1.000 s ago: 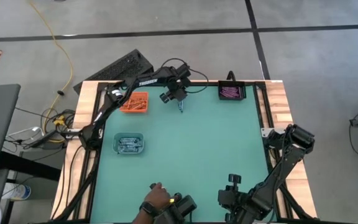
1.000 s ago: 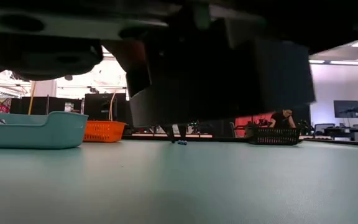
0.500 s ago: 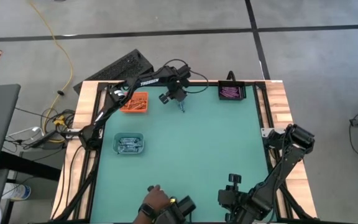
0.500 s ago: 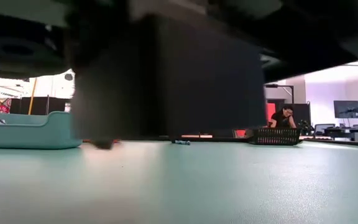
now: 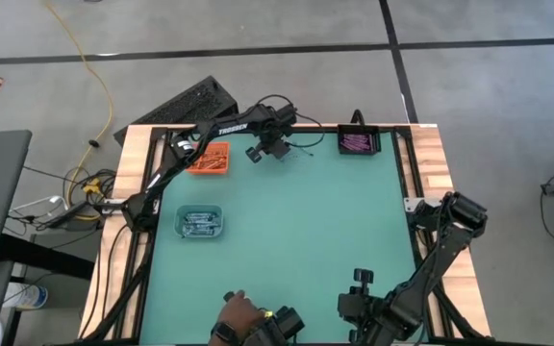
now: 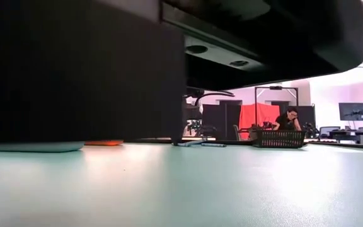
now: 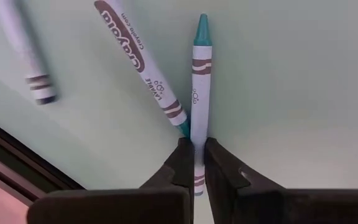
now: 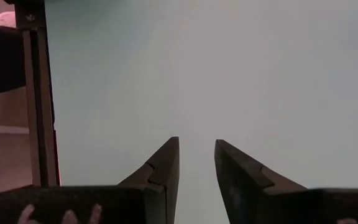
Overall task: Sort crayons
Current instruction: Put the blue crayon into the blue bin
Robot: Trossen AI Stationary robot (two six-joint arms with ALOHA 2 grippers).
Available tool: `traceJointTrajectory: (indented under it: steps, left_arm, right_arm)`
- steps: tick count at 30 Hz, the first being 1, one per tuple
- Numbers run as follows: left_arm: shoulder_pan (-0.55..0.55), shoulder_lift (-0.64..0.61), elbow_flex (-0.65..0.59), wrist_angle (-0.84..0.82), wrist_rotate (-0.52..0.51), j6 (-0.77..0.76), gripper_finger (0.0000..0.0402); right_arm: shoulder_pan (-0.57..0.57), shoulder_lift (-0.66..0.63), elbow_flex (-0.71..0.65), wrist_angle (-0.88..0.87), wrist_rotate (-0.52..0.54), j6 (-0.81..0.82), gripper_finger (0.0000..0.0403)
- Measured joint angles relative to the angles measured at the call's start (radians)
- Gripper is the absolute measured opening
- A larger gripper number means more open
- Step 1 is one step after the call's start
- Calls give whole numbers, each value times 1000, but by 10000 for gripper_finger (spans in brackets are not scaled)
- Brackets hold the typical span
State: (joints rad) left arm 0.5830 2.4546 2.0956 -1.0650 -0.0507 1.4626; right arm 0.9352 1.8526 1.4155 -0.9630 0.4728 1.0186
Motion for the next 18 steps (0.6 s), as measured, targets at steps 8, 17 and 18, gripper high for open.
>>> traceJointTrajectory:
  steps: [8,17,18]
  left_arm:
    - [-4,0,0,-12,-24,-42,2]
    - [-35,3,31,-86,-62,-100,0]
    - [-34,3,31,-88,-60,-113,0]
  right_arm:
    - [1,0,0,-19,-1,-6,120]
    - [1,0,0,-21,-1,-6,120]
    - [1,0,0,-21,-1,-6,120]
